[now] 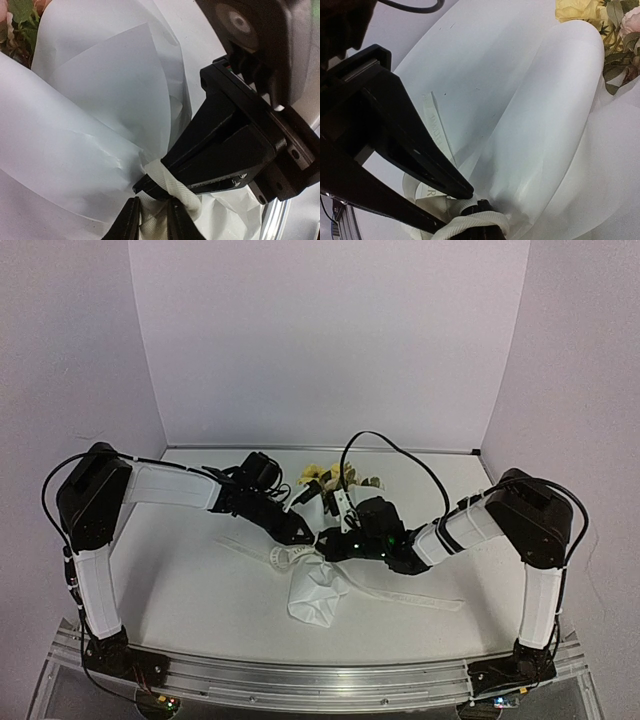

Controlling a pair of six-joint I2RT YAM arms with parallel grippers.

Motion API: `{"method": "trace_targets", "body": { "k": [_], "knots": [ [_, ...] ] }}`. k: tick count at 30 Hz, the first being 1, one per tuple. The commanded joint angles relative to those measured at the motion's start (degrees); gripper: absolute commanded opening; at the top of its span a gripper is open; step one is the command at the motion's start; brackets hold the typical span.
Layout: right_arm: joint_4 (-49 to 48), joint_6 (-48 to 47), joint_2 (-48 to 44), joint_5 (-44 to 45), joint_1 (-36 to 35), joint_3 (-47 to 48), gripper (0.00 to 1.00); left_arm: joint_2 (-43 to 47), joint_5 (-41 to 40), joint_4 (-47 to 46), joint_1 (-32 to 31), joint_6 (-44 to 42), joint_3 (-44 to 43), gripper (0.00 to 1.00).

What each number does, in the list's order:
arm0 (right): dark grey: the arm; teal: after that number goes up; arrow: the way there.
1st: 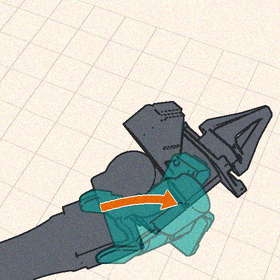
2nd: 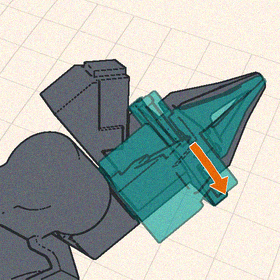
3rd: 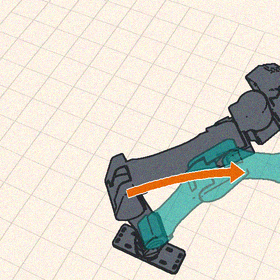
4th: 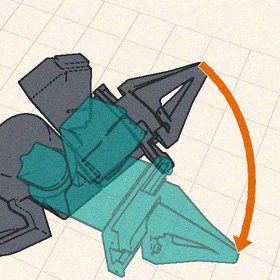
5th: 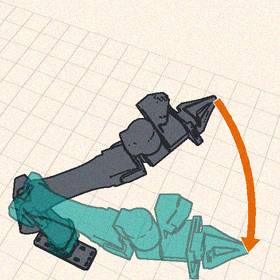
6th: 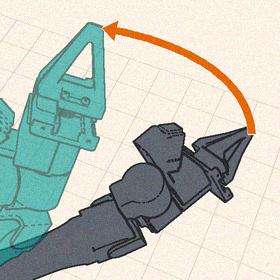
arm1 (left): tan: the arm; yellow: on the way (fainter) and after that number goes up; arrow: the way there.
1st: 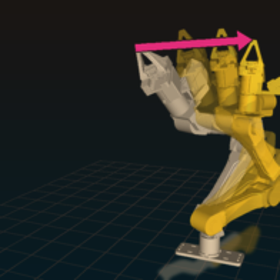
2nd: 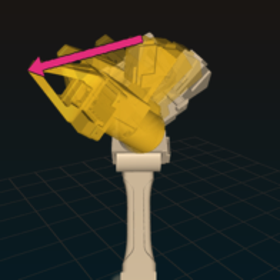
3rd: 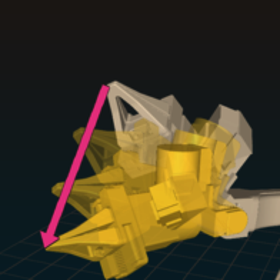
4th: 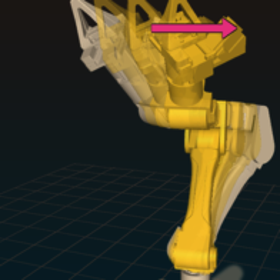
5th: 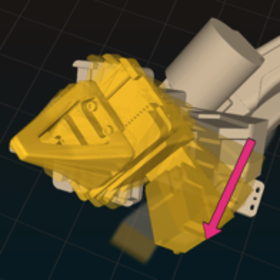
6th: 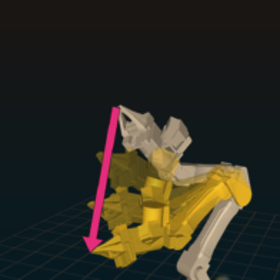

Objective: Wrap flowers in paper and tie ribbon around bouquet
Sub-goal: Cross the half-tied ribbon with the folded bouquet.

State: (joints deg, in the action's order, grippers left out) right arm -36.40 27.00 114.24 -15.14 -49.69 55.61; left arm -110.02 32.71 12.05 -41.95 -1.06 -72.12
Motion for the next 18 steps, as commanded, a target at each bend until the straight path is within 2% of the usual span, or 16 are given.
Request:
{"method": "trace_targets", "body": {
  "k": [1,5,6,18],
  "knots": [
    [-1.7,0.0,0.2,-0.1,-0.2,1.5,0.01,-0.5,1.2,-1.8,0.1,0.5,-2.4,0.15],
    [-1.7,0.0,-0.2,-0.1,-0.2,0.8,0.02,0.7,0.6,-3.8,0.0,2.7,-1.4,0.01],
    [-1.7,0.0,-0.3,0.0,-0.1,0.6,0.03,1.2,0.5,-4.6,0.0,3.0,-1.0,0.00],
    [-1.6,0.0,-5.2,0.8,-0.8,-4.3,0.12,4.0,-2.6,-7.9,0.0,6.5,1.3,0.00]
  ]
}}
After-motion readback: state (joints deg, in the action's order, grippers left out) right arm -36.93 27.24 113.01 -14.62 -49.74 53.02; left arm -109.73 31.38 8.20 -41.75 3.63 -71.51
